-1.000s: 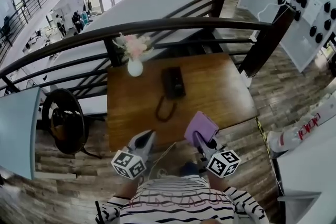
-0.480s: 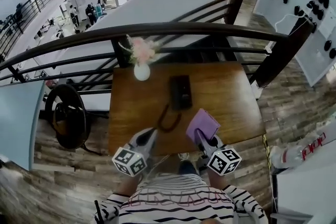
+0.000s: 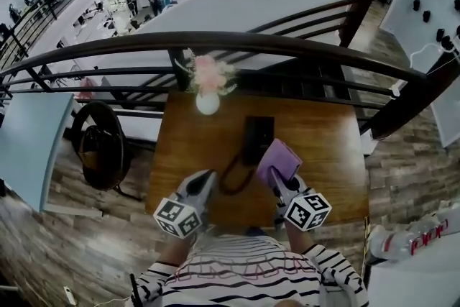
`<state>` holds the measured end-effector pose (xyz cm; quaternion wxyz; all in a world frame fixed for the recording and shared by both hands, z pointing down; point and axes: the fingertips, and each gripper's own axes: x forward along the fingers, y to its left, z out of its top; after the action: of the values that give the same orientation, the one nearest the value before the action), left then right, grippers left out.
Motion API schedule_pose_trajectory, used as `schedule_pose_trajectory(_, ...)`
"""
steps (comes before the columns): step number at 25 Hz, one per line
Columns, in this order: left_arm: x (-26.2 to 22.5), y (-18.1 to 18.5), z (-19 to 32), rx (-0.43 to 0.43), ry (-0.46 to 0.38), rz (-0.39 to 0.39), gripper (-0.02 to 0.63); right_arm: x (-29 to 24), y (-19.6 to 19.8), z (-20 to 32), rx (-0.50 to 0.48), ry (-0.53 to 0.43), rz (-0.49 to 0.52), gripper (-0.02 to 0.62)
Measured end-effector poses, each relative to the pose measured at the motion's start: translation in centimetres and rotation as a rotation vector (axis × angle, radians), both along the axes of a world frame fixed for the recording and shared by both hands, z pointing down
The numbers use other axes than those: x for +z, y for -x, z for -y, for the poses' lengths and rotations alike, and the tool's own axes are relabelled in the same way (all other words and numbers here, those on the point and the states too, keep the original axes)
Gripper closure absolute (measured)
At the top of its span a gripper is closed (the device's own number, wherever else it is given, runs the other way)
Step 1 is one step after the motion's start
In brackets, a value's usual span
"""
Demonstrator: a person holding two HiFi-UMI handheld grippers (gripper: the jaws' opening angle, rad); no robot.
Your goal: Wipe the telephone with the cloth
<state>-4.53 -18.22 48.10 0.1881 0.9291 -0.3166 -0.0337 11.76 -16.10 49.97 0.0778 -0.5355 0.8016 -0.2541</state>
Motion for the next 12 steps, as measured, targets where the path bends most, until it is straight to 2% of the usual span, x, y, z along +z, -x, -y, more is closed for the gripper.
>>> schedule_pose_trajectory(12, 1.3, -1.1, 5.5, -0.119, 0.038, 0.005, 0.604, 3.5, -1.3, 11.9, -0.117, 0.046, -0.074, 0.545)
